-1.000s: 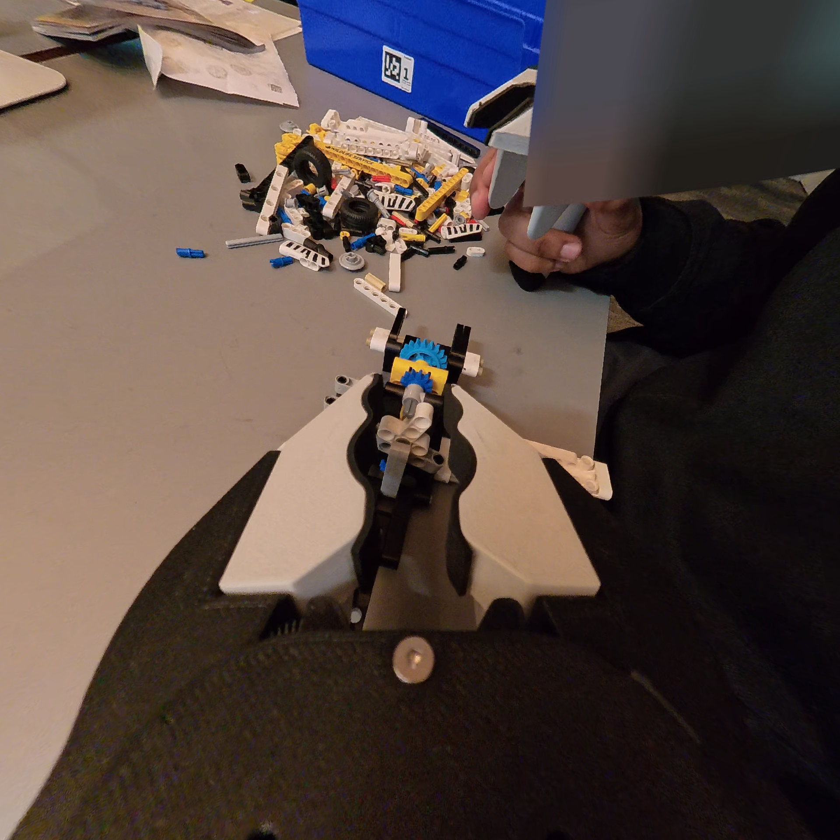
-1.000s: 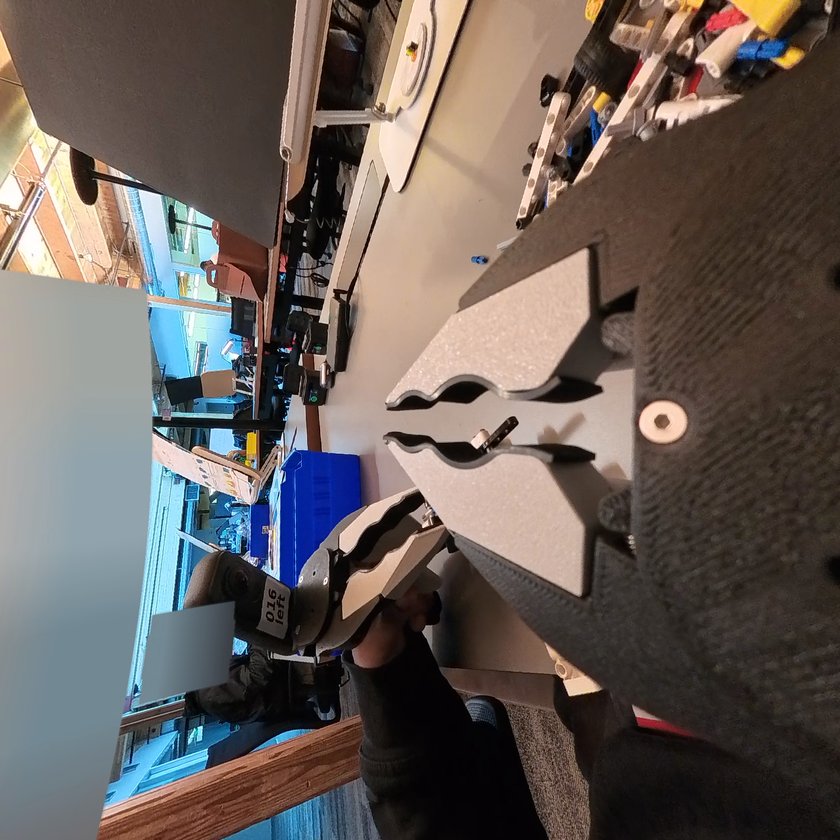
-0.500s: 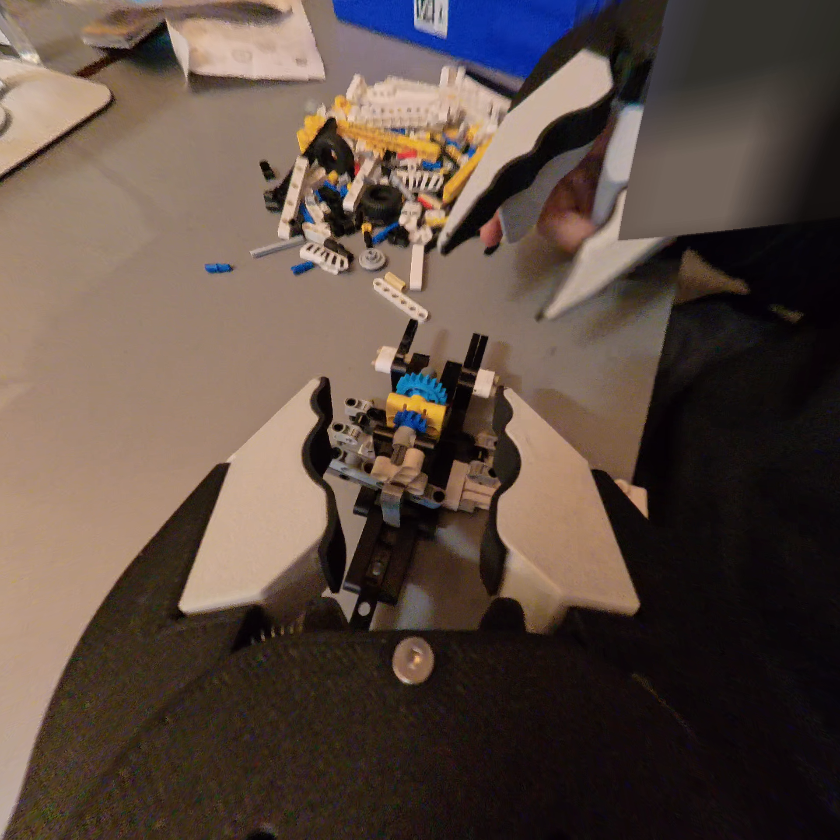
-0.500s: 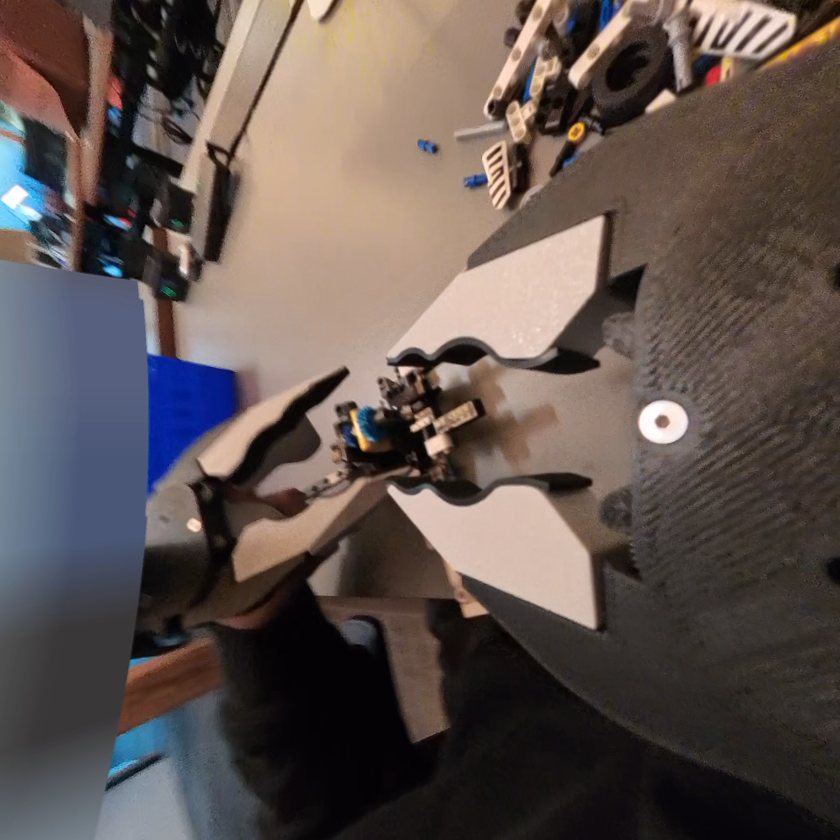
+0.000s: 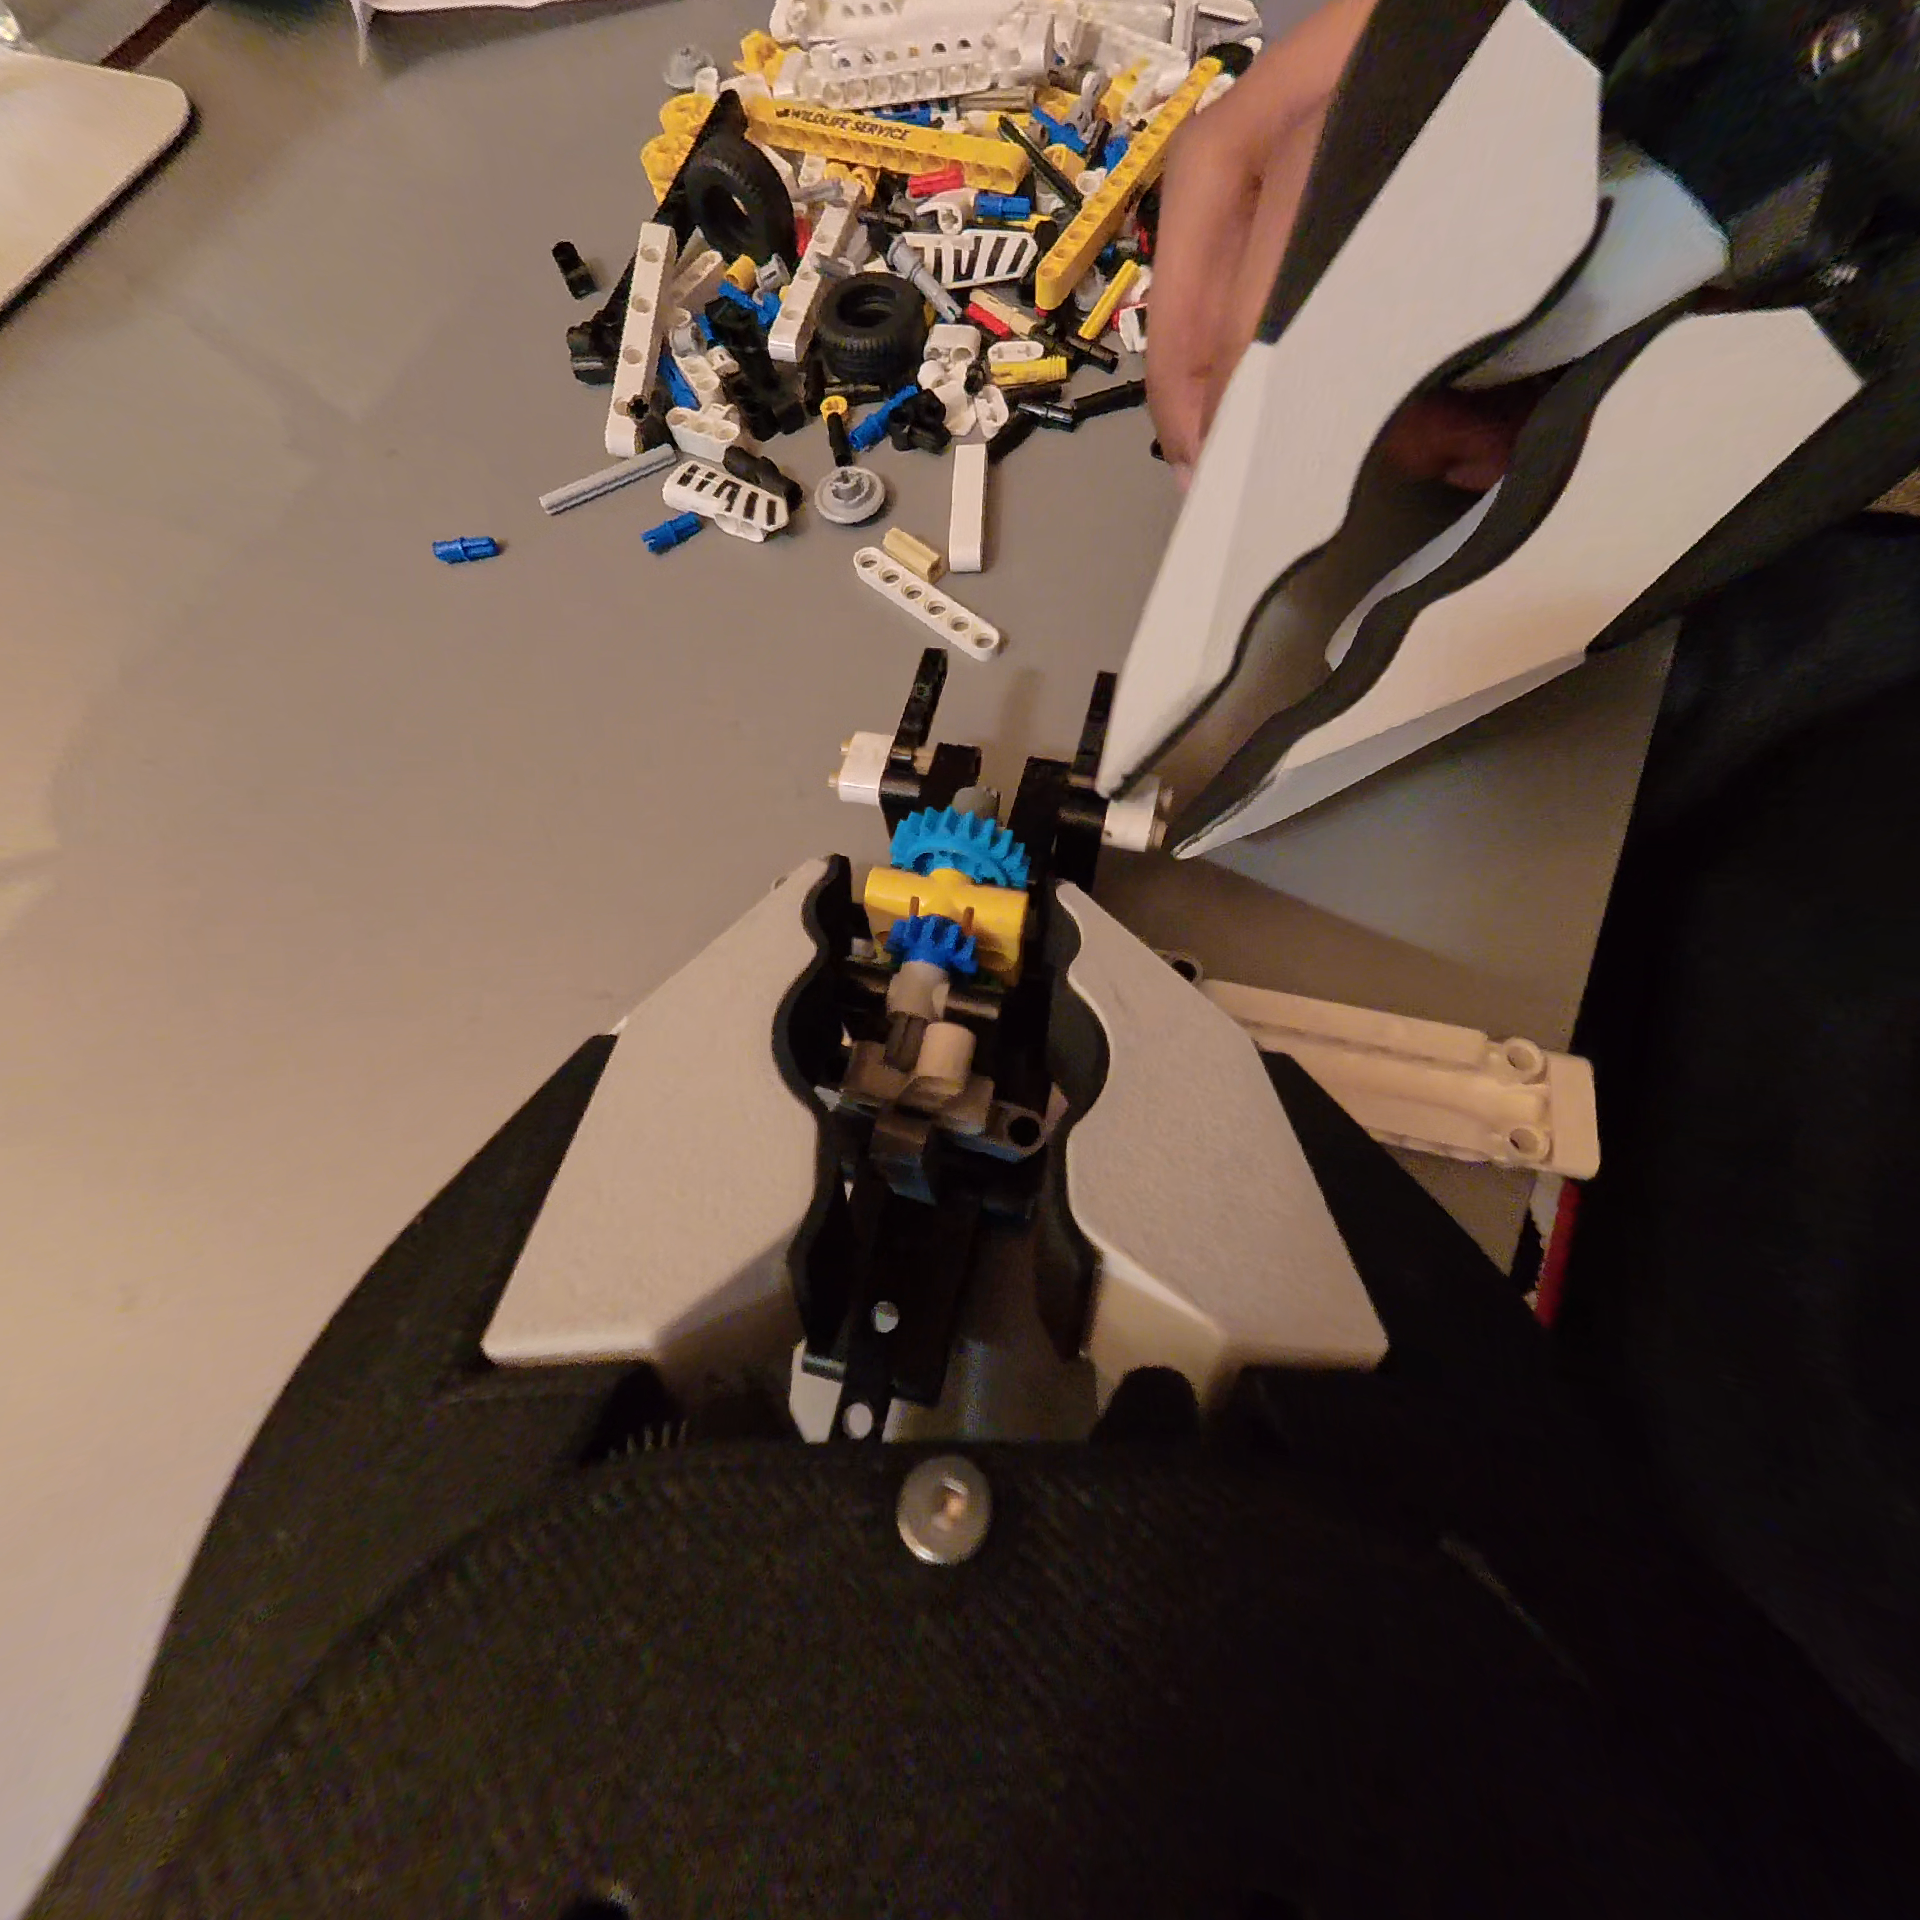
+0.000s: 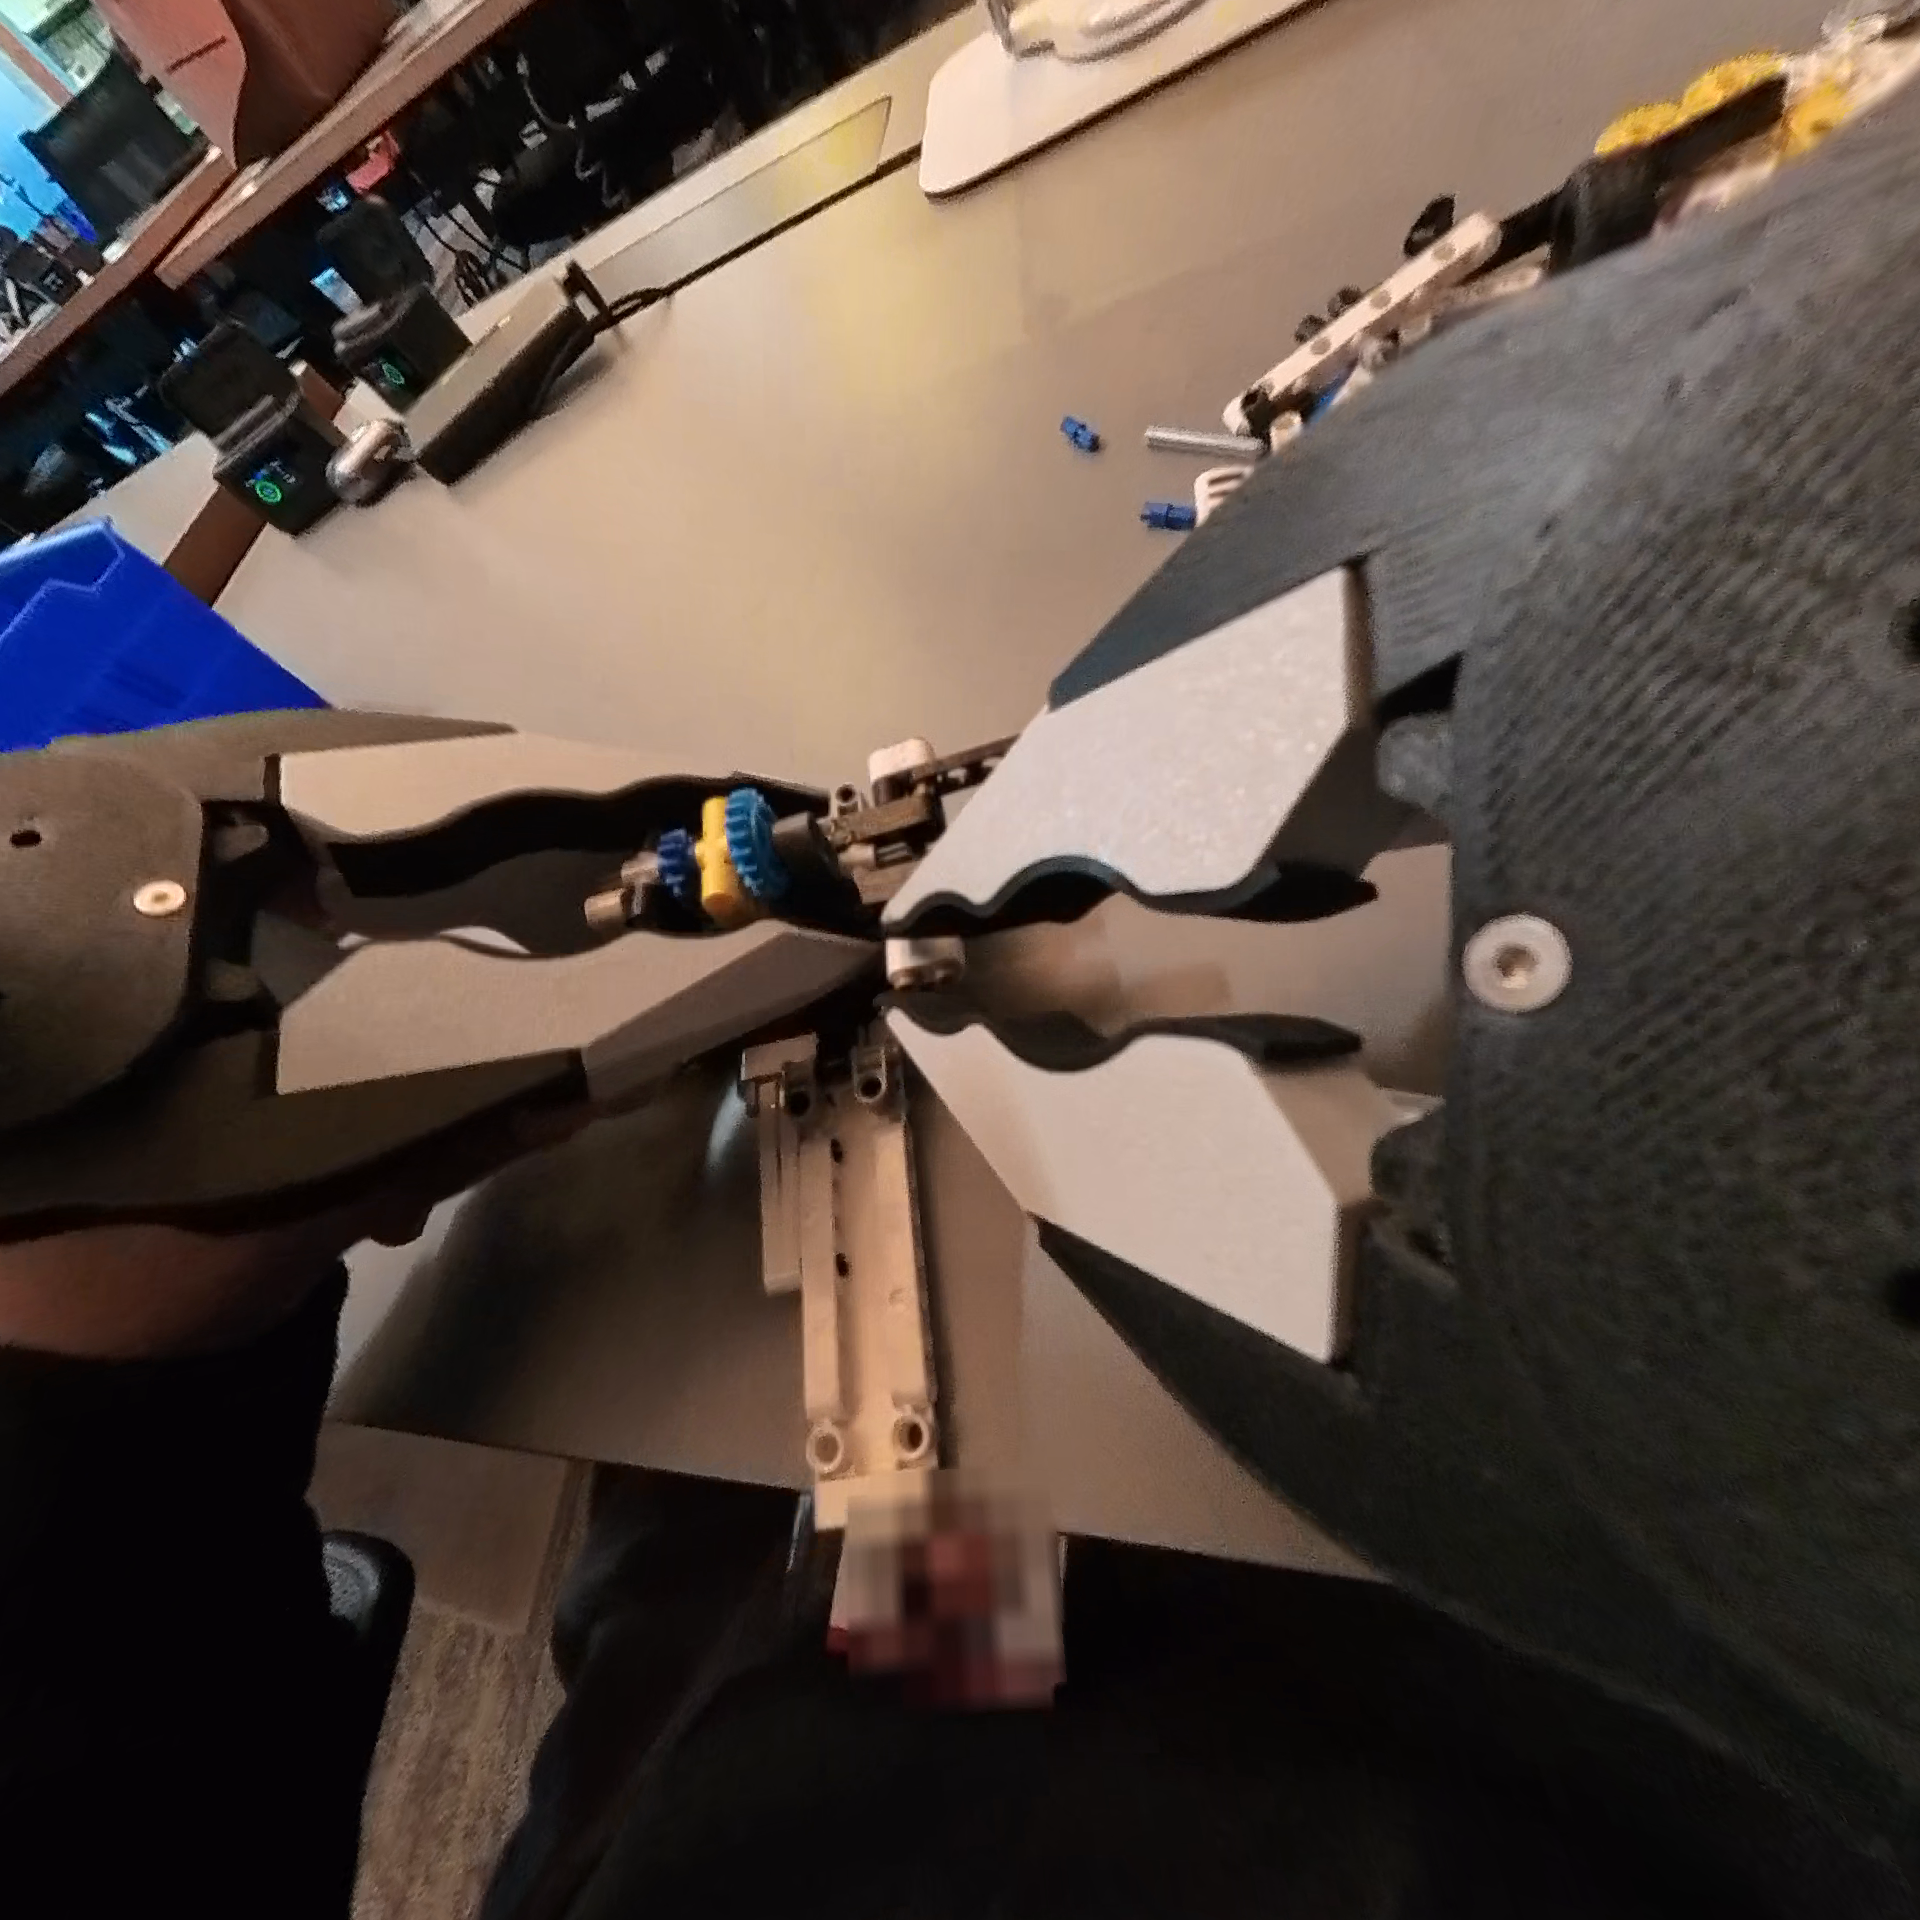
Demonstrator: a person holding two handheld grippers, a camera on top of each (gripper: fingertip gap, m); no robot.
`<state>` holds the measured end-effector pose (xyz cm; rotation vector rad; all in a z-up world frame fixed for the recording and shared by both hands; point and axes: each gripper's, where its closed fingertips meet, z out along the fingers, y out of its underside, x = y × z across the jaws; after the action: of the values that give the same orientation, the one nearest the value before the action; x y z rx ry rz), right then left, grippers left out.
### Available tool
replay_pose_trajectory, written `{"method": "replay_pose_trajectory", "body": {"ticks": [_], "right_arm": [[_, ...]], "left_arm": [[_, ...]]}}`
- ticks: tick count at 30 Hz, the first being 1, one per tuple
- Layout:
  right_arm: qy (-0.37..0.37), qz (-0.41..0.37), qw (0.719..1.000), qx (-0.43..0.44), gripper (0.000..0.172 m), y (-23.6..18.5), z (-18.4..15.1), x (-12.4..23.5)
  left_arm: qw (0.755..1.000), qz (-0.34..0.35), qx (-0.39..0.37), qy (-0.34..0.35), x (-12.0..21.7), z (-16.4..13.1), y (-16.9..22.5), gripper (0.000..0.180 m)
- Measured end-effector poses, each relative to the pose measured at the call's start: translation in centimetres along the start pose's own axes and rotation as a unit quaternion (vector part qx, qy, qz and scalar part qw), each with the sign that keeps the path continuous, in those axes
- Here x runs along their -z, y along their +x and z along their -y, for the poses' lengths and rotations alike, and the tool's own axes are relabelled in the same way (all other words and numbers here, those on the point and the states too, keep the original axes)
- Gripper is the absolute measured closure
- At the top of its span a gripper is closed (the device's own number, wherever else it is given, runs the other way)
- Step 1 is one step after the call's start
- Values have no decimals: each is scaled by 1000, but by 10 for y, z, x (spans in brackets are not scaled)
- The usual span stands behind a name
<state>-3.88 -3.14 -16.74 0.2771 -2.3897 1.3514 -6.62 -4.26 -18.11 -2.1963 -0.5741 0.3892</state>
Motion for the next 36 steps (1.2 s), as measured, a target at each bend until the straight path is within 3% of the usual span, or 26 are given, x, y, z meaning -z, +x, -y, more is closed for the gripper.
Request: {"method": "replay_pose_trajectory", "body": {"ticks": [4,6,11,16,22,25,30,36], "right_arm": [[-17,-33,998,52,161,3,-5,-2],[-49,-66,993,87,149,10,-14,-5],[-61,-123,976,168,161,20,-14,-9],[-87,-198,935,280,161,28,-16,-14],[-92,-220,925,295,165,33,-16,-14],[-78,-221,928,291,165,33,-10,-13],[-67,-216,928,295,166,33,-2,-9],[-80,-205,919,327,166,31,-4,-10]], "left_arm": [[1000,-2,26,-3,0,0,-2,150],[999,-3,39,-9,0,-1,-2,151],[996,17,86,-26,-1,0,-7,154],[992,32,116,-39,-2,0,-12,154],[989,44,129,-50,-3,0,-15,153],[990,58,119,-51,-2,5,-14,129],[988,95,94,-79,0,2,-24,131],[992,75,56,-85,-3,7,-18,139]]}}
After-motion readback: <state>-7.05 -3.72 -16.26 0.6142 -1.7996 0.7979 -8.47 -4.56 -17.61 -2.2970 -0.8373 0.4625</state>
